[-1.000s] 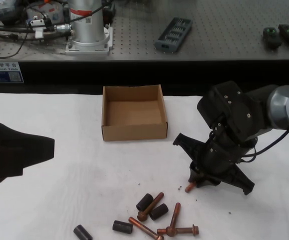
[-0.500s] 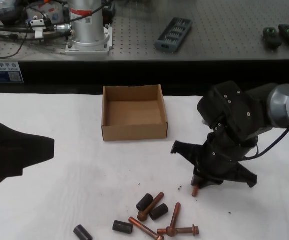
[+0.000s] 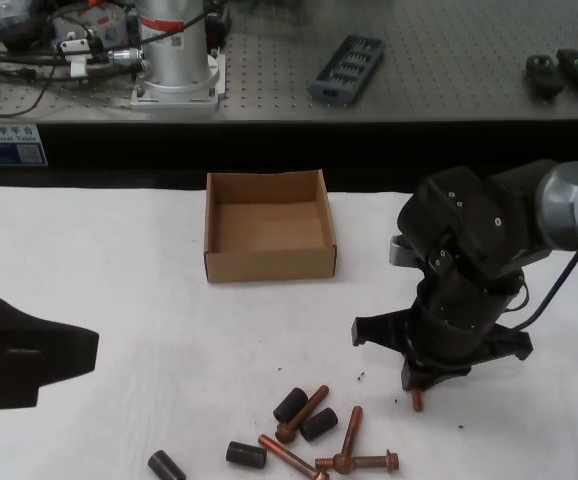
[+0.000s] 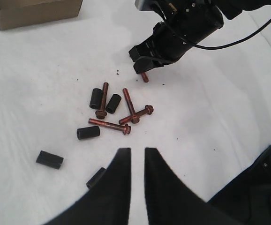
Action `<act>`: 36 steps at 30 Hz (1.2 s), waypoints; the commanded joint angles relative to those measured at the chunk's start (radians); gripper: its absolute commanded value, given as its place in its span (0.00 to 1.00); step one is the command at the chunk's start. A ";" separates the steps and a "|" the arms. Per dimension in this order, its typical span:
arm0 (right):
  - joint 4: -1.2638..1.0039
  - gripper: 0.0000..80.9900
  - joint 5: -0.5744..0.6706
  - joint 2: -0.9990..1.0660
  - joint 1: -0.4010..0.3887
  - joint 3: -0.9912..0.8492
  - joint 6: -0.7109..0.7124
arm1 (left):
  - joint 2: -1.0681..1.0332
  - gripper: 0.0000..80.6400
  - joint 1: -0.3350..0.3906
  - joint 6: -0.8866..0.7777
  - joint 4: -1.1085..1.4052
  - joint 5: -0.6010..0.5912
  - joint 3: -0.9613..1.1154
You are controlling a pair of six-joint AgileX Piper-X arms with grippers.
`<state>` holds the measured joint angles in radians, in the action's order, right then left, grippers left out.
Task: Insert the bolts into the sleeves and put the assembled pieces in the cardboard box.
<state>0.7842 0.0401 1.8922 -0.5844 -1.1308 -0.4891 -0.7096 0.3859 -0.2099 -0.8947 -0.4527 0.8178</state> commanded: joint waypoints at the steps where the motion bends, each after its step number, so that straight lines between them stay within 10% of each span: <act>1: 0.087 0.19 -0.023 0.015 0.006 0.023 0.011 | 0.004 0.11 0.002 0.008 -0.001 -0.008 0.012; 36: -0.033 0.09 0.033 0.058 0.006 0.017 -0.024 | 0.004 0.11 0.002 0.011 0.000 -0.004 0.012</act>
<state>0.7710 0.0605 1.9002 -0.5802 -1.1346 -0.5152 -0.7096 0.3859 -0.2099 -0.9010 -0.4527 0.8178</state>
